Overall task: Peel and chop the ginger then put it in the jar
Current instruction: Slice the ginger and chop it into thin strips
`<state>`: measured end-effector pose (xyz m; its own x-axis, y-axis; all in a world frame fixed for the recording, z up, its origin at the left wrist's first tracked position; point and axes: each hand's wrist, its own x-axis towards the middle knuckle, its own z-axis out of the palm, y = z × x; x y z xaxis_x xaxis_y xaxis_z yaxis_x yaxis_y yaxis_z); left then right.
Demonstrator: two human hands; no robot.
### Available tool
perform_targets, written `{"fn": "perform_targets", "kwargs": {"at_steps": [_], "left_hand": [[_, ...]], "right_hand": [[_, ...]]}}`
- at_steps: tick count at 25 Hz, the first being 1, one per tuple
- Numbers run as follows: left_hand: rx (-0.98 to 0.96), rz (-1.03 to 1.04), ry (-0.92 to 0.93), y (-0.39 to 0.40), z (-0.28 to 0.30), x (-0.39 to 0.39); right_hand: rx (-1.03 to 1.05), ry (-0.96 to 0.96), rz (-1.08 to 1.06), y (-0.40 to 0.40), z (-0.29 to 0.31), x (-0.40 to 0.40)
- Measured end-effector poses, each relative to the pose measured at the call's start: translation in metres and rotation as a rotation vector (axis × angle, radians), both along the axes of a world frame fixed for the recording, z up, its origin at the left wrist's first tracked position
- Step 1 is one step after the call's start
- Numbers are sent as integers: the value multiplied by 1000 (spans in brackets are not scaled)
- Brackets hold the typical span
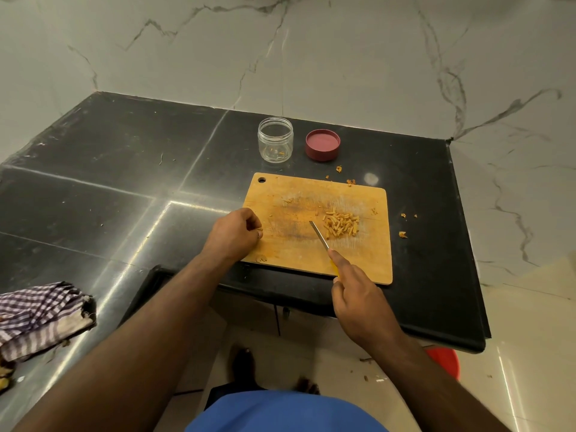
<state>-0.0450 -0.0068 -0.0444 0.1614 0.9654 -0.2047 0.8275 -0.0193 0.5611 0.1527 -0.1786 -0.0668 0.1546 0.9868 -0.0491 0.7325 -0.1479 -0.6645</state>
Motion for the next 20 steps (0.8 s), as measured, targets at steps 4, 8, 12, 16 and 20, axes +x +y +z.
{"fn": "perform_targets", "kwargs": {"at_steps": [4, 8, 12, 16, 20], "left_hand": [[-5, -58, -44, 5, 1, 10], [-52, -156, -60, 4, 0, 30], [-67, -219, -89, 12, -1, 47], [-74, -246, -65, 25, 0, 61], [-62, -237, -31, 30, -9, 60]], "right_hand": [[-15, 8, -23, 4, 1, 1], [-18, 26, -51, 9, 4, 0], [-38, 42, -62, 13, 6, 1], [-45, 74, -86, 16, 6, 0], [-34, 102, -98, 19, 5, 0]]}}
